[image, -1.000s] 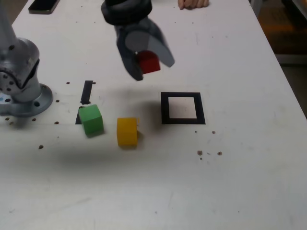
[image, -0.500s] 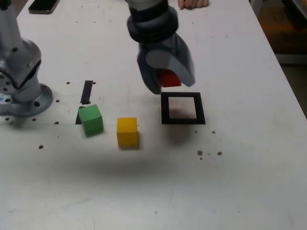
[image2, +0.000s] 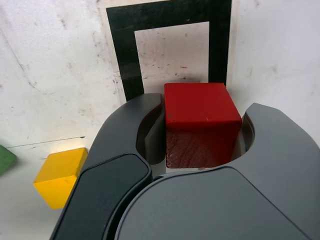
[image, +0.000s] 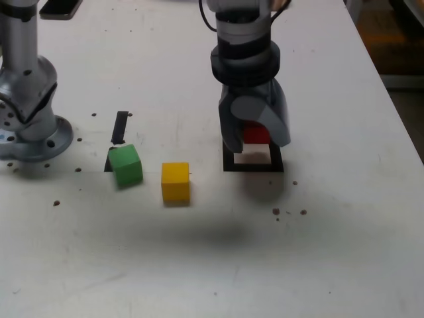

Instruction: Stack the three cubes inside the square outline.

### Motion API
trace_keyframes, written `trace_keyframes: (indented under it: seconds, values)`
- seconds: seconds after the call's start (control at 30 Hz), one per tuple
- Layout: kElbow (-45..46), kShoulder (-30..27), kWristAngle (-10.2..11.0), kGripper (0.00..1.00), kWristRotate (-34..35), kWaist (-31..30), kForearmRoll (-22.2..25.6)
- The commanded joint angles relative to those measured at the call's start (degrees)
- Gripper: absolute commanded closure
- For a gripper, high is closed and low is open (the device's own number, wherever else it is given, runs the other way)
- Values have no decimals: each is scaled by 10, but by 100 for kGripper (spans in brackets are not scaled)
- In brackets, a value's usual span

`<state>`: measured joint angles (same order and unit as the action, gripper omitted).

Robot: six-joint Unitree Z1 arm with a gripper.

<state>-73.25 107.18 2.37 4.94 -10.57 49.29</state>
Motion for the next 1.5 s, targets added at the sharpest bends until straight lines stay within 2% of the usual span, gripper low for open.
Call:
trace_keyframes:
  seconds: [0.0,0.23,0.77,0.83,1.07,1.37,1.47]
  values:
    - [2,9,-4,83,-1,5,-1]
    - [20,15,-11,80,-8,21,-1]
    - [22,32,-12,68,-28,43,-7]
    - [22,34,-12,65,-29,45,-9]
    - [22,41,-13,47,-32,48,-16]
    - [27,44,-28,38,-42,49,-21]
    - [31,44,-38,32,-49,49,-24]
